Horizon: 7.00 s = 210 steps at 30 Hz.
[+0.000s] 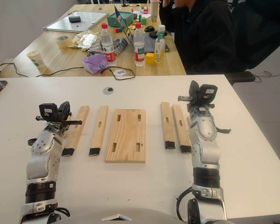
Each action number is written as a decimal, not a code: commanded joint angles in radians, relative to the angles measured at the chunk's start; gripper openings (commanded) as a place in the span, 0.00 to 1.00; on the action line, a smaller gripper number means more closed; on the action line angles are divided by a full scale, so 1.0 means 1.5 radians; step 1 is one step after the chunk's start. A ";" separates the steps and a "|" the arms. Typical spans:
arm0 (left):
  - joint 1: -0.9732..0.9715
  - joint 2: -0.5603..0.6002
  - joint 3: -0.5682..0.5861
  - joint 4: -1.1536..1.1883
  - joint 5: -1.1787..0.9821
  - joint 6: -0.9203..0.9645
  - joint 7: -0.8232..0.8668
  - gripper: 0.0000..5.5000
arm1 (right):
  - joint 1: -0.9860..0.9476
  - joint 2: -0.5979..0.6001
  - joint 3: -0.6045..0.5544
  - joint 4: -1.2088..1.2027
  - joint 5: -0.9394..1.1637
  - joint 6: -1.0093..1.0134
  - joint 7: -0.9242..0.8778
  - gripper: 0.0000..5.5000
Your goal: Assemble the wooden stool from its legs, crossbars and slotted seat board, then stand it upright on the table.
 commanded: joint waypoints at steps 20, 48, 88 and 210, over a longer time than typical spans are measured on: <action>-0.013 0.001 -0.007 0.013 0.006 0.019 0.008 0.01 | 0.015 0.012 0.011 0.012 -0.014 -0.011 0.001 0.00; -0.038 0.108 0.045 0.162 -0.015 0.242 -0.016 0.36 | 0.029 0.015 0.014 0.009 -0.018 -0.015 -0.005 0.00; 0.031 0.159 0.040 0.162 -0.058 0.348 -0.117 0.25 | 0.032 0.021 0.020 0.021 -0.022 -0.020 -0.015 0.00; -0.193 0.011 -0.127 -0.190 -0.049 0.145 -0.097 0.47 | 0.026 -0.018 -0.033 0.018 0.208 0.222 -0.035 0.08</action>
